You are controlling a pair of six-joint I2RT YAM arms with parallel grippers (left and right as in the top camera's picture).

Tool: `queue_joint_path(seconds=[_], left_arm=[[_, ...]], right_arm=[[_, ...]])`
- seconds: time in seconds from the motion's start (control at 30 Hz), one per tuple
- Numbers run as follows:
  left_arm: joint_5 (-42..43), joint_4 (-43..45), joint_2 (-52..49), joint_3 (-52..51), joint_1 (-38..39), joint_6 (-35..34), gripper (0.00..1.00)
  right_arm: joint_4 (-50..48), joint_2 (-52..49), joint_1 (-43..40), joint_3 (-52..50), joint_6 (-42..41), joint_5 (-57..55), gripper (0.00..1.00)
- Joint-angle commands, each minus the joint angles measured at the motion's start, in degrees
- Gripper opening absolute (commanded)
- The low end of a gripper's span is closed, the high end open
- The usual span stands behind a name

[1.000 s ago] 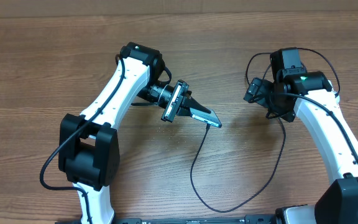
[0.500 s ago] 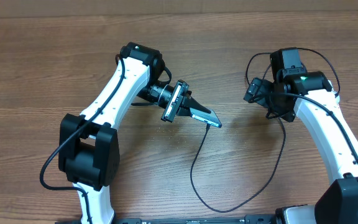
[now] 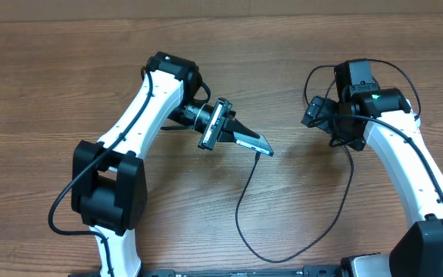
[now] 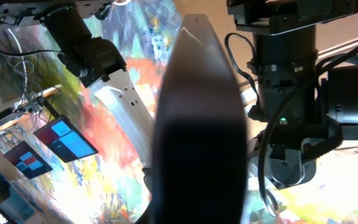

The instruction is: Plug charger to phone and switch on socket

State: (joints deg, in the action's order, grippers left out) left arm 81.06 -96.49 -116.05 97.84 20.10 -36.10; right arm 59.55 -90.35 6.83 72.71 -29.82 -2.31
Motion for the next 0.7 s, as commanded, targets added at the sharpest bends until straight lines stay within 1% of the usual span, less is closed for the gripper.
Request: queue_joint_path(seconds=[0.0, 0.3, 0.53, 0.67], left_arm=[[3.08, -0.39, 0.98, 0.72, -0.59, -0.81, 0.04], [4.07, -0.39, 0.98, 0.72, -0.59, -0.79, 0.04], [1.49, -0.39, 0.98, 0.72, -0.59, -0.79, 0.04], [1.51, -0.39, 0.98, 0.72, -0.59, -0.81, 0.04]], right_arm=[[-0.33, -0.11, 0.07, 0.00, -0.11, 0.07, 1.00], [-0.33, -0.11, 0.07, 0.00, -0.11, 0.07, 1.00], [-0.33, -0.11, 0.07, 0.00, -0.11, 0.07, 1.00], [-0.33, -0.11, 0.07, 0.00, -0.11, 0.07, 1.00]])
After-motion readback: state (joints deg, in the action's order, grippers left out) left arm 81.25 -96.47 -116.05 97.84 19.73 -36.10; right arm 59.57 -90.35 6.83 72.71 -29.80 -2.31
